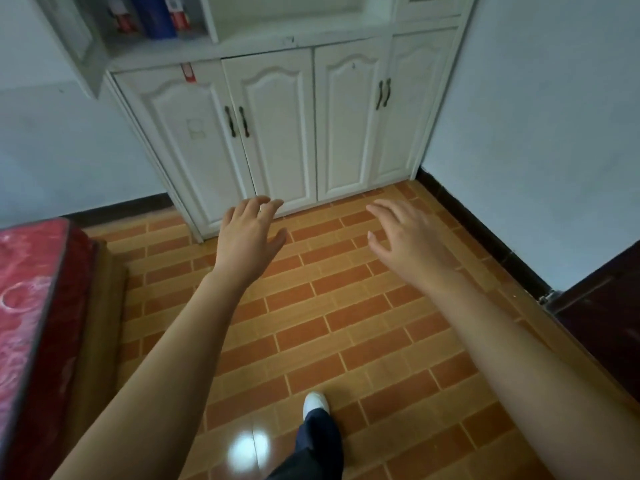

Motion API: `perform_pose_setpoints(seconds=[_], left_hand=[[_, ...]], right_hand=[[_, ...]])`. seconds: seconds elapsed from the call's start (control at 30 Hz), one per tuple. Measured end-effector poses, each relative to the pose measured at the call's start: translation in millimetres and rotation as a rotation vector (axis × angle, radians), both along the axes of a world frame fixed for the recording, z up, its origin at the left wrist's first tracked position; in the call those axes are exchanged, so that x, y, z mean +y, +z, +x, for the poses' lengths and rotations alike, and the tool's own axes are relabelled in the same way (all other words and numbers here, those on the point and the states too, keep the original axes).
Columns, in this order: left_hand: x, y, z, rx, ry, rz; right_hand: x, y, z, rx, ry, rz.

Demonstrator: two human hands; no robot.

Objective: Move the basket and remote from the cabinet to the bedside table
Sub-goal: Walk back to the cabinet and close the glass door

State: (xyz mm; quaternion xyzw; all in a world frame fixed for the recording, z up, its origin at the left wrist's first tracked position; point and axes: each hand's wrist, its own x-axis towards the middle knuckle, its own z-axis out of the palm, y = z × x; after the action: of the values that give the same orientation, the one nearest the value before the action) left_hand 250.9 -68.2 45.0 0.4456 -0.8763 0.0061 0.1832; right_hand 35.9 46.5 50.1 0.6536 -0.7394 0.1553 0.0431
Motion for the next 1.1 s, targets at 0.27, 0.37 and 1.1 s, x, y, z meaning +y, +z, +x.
perform_pose_setpoints(seconds=[0.27, 0.37, 1.1], left_hand=[[-81.8, 6.0, -31.5, 0.051, 0.064, -0.019], [-105.6, 12.6, -40.4, 0.056, 0.085, -0.035], [-190.3, 117.6, -63.4, 0.108, 0.495, -0.278]], right_hand=[[-95.7, 9.5, -34.5, -0.001, 0.045, -0.016], [-126.2, 15.5, -44.0, -0.019, 0.068, -0.037], [-304.6, 114.5, -81.4, -0.064, 0.524, -0.281]])
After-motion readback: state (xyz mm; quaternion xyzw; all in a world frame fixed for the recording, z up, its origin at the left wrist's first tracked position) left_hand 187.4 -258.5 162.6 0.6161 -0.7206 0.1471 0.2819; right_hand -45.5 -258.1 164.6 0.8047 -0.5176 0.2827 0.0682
